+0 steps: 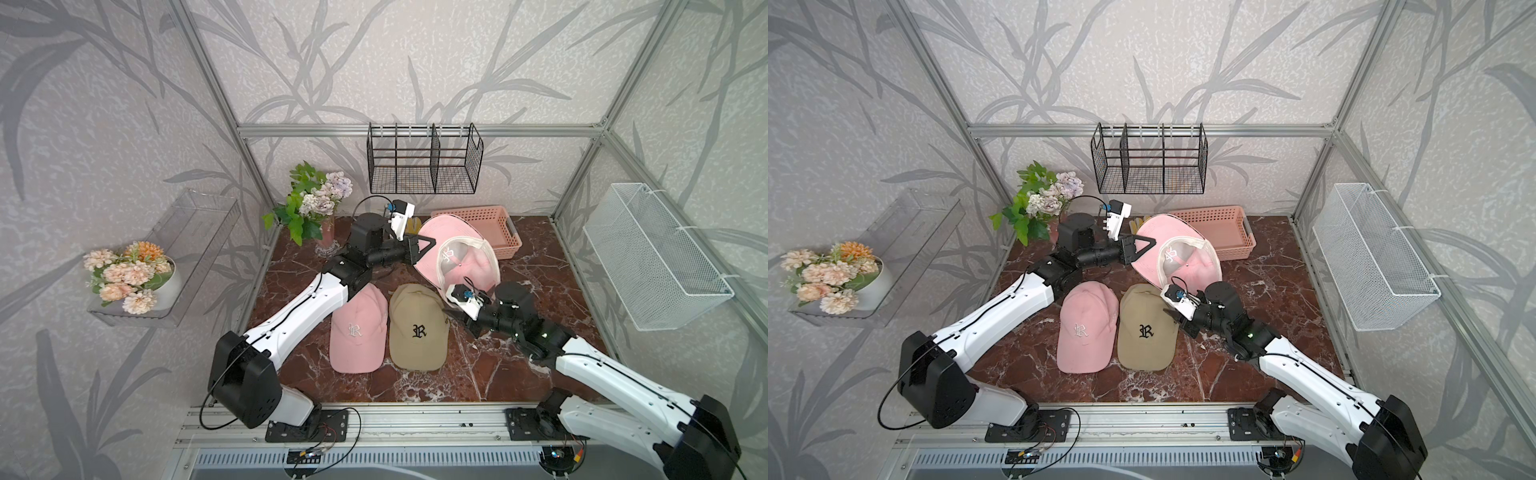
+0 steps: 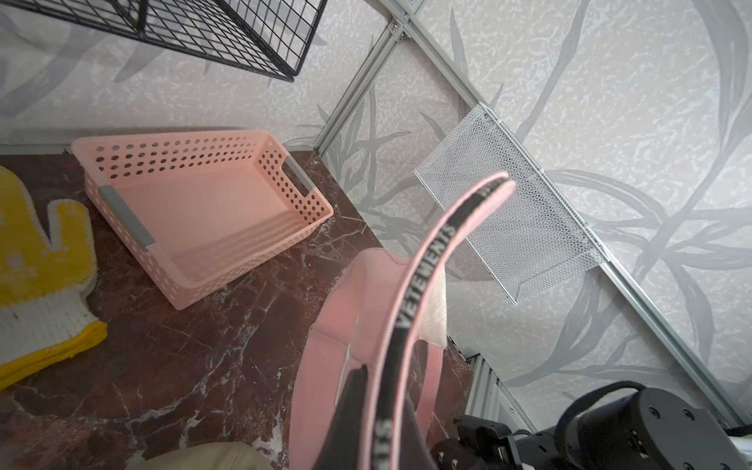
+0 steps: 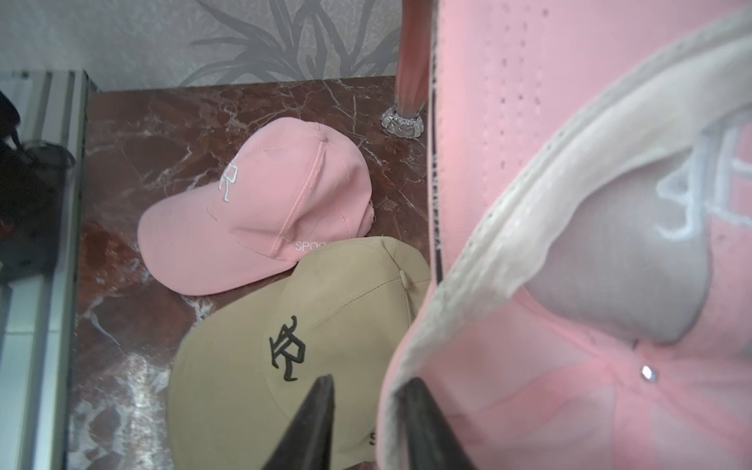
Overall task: Turn the baseball cap inside out
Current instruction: Turn over the baseball cap.
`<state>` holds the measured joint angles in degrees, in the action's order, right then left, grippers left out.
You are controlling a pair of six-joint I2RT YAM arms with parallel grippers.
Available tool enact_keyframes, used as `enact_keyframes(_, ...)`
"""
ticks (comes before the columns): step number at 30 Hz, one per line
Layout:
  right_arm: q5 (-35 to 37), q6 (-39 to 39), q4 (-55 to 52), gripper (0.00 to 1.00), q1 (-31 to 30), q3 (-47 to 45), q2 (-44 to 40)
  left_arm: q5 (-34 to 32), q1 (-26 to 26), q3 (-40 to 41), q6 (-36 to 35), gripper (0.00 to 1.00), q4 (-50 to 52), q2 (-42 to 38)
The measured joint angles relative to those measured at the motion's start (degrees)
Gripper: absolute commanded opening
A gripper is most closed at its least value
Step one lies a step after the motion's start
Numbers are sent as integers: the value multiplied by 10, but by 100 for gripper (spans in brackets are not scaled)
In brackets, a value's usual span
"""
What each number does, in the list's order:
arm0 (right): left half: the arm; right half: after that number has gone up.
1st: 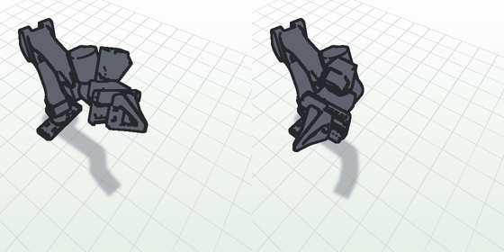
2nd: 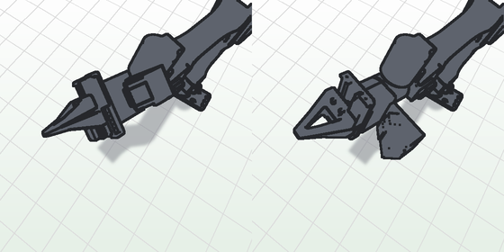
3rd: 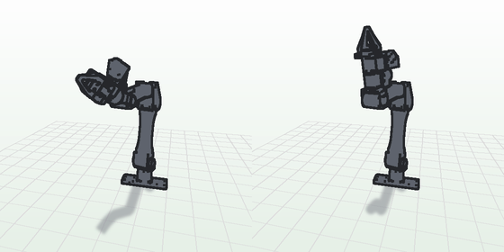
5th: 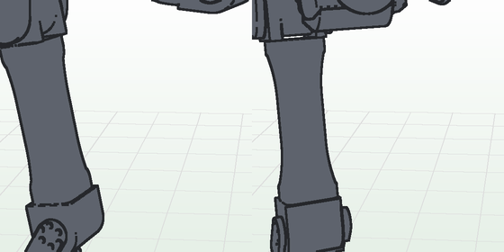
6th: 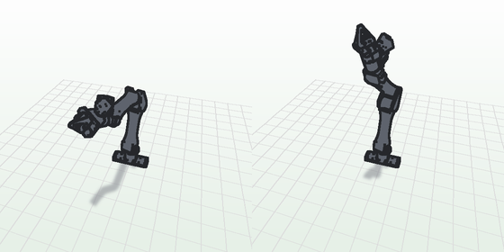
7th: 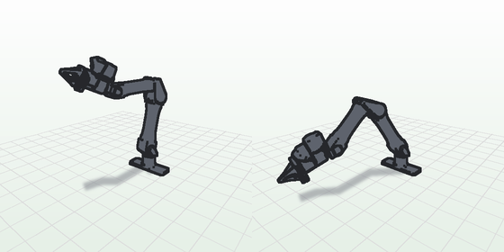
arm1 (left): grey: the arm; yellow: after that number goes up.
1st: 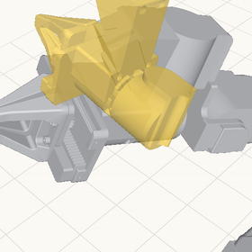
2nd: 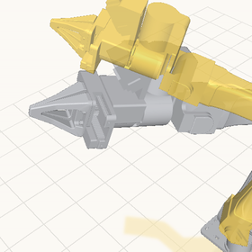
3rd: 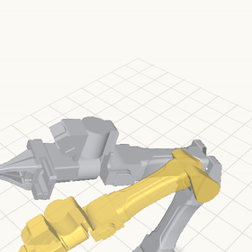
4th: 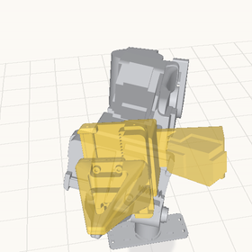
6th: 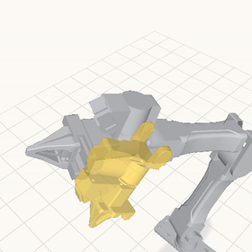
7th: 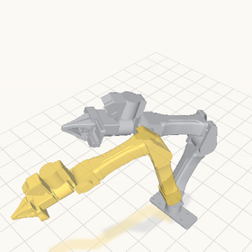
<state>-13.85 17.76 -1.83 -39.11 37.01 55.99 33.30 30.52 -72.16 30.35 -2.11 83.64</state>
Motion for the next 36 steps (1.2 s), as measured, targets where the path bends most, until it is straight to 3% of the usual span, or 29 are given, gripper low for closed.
enact_keyframes(7, 58, -49, 18, 57, 0, 3, -58, -11, 0, -6, -38, 0, 21, 0)
enact_keyframes(13, 144, -92, 97, 25, -1, 11, -29, 16, 10, -6, -43, 0, 36, -3)
enact_keyframes(16, 188, -96, 138, 18, -1, 17, 4, 31, 15, -5, -42, 0, 38, -10)
enact_keyframes(26, 254, -94, 221, 16, -3, 50, 114, 74, 20, 4, -17, 0, 12, -28)
enact_keyframes(36, 258, -106, 232, 24, -4, 56, 143, 103, 20, 22, 40, 0, -40, -28)
